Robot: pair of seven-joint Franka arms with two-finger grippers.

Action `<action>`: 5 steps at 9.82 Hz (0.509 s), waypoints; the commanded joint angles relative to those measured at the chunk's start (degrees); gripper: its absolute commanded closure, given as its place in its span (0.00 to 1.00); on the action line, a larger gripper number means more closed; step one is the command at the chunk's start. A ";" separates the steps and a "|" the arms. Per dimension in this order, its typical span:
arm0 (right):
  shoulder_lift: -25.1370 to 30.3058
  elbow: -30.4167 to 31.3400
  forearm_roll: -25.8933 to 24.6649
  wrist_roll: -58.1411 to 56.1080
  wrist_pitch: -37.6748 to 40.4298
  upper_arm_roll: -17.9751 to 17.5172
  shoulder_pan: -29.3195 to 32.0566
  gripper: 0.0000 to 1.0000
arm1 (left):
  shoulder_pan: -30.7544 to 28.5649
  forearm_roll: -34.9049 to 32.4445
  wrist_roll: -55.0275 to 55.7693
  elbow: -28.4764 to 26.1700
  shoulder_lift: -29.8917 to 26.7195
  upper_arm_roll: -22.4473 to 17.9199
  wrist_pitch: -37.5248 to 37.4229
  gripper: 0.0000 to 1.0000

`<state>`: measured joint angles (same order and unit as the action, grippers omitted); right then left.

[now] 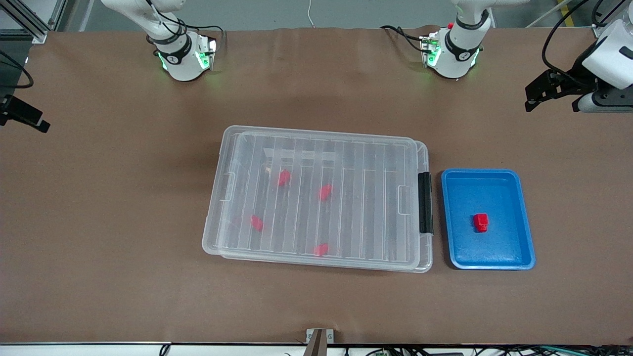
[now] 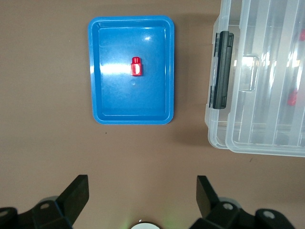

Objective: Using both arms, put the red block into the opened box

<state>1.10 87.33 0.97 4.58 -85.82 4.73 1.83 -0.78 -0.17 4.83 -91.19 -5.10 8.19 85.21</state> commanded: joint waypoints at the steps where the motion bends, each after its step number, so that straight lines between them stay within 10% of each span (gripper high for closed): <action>1: 0.39 0.39 1.66 -0.62 0.13 -0.16 0.63 0.00 | -0.19 0.17 -0.26 -0.39 0.96 -0.19 -1.01 0.00; 5: -1.52 -0.05 0.88 -0.62 0.21 -0.86 -3.13 0.00 | -2.36 -0.88 0.44 -0.30 6.30 -0.28 0.82 0.00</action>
<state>0.91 87.40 1.43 3.93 -85.76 4.33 1.07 -1.53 -0.42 4.99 -91.31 -3.37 7.82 85.32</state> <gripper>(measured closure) 0.000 0.000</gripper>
